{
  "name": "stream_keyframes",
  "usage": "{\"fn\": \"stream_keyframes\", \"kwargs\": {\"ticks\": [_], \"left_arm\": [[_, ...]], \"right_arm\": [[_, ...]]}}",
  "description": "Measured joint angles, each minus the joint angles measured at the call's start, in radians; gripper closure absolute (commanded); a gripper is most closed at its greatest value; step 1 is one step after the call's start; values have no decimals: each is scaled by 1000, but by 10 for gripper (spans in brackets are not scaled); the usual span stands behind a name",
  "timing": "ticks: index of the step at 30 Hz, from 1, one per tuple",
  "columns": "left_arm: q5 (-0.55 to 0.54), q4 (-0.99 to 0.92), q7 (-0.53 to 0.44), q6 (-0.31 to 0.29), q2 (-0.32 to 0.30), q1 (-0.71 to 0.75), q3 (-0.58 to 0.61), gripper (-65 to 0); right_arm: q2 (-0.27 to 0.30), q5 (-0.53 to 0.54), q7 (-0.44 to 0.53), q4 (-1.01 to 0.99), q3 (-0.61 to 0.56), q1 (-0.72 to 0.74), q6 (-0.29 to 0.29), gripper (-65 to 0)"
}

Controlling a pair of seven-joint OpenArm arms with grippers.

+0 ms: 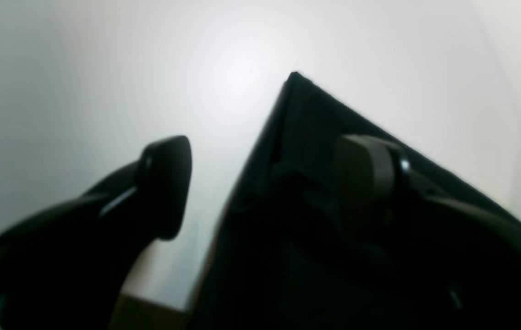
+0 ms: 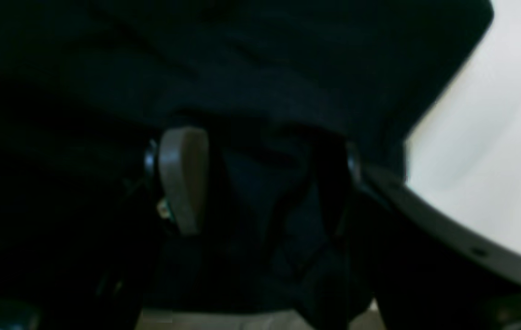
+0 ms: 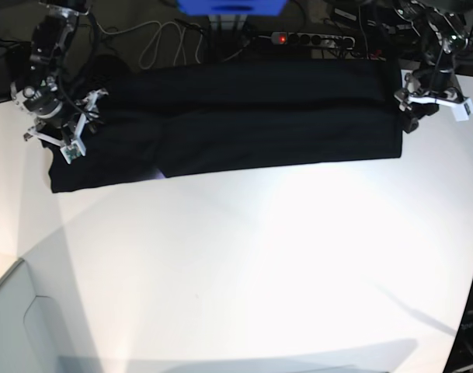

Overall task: Fold the T-shirt properly
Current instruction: 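Hold the folded strip with both grippers and straighten it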

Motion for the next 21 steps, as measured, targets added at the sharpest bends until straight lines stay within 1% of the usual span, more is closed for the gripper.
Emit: {"fn": "stream_keyframes", "kwargs": {"ticks": [2, 8, 13, 21], "left_arm": [[4, -41, 3, 0, 0, 0, 0, -464], [5, -124, 2, 4, 0, -32, 1, -464], [-1, -117, -5, 1, -5, -30, 51, -465], [-4, -78, 1, 3, 3, -15, 55, -465]], "right_arm": [[6, -3, -4, -14, 18, 3, 0, -354], [8, -8, -4, -19, 18, 19, 0, -354], [6, -8, -5, -20, 16, 19, 0, -354], [6, -8, -5, -20, 15, 19, 0, -354]]}}
